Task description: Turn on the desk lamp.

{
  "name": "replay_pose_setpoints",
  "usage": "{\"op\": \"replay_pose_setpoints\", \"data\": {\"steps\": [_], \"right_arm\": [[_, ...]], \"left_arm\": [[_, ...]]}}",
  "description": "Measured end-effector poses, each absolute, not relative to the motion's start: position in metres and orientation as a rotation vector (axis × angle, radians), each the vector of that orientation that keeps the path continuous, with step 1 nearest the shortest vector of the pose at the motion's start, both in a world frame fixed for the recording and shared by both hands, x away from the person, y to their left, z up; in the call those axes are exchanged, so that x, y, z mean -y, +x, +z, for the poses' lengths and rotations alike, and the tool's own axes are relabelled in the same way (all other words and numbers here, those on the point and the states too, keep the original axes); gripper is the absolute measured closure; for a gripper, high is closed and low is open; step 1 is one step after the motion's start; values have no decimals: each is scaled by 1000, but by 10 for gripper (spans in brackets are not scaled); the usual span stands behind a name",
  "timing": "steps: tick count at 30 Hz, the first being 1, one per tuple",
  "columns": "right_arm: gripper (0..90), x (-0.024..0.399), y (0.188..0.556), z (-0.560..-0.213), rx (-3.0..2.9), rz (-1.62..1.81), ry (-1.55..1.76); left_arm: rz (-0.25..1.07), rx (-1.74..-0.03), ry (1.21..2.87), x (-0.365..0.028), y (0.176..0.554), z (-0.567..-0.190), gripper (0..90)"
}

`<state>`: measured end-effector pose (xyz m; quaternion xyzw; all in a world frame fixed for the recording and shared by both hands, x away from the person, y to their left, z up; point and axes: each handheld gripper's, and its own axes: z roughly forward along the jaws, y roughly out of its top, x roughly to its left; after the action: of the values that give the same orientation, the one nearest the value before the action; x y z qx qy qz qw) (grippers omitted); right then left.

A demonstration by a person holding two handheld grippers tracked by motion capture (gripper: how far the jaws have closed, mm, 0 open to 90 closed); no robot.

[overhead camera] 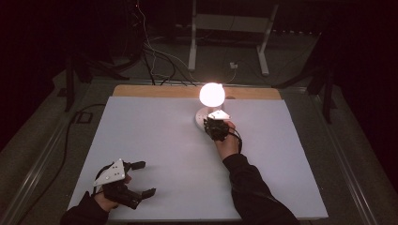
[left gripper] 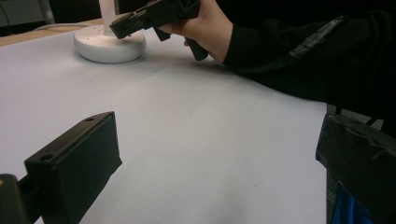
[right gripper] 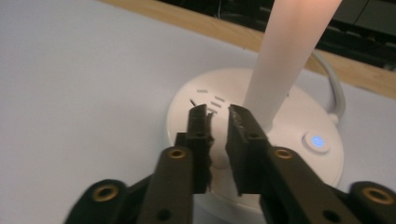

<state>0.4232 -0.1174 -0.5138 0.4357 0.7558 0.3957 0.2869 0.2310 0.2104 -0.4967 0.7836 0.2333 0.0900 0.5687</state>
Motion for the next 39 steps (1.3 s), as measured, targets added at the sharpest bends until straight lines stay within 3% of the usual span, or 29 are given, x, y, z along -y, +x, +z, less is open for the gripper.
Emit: {"op": "replay_pose_setpoints", "data": {"steps": [2,10,12,16,18,25,39], "right_arm": [[713,117,421,-510,-2012,1078,1156],[315,119,413,-504,-2015,1136,1074],[289,120,413,-503,-2014,1132,1077],[152,122,412,-503,-2028,1139,1088],[146,124,410,-502,-2041,1158,1087],[4,133,402,-493,-2071,1237,1089],[0,155,382,-468,-2068,1233,1073]], "left_arm": [[211,-548,1841,-210,231,-497,3],[209,-546,1841,-210,231,-497,3],[208,-546,1841,-210,231,-497,3],[209,-546,1842,-210,231,-497,3],[209,-546,1842,-210,231,-497,3],[212,-544,1844,-210,231,-497,3],[213,-550,1839,-210,231,-497,3]]}}
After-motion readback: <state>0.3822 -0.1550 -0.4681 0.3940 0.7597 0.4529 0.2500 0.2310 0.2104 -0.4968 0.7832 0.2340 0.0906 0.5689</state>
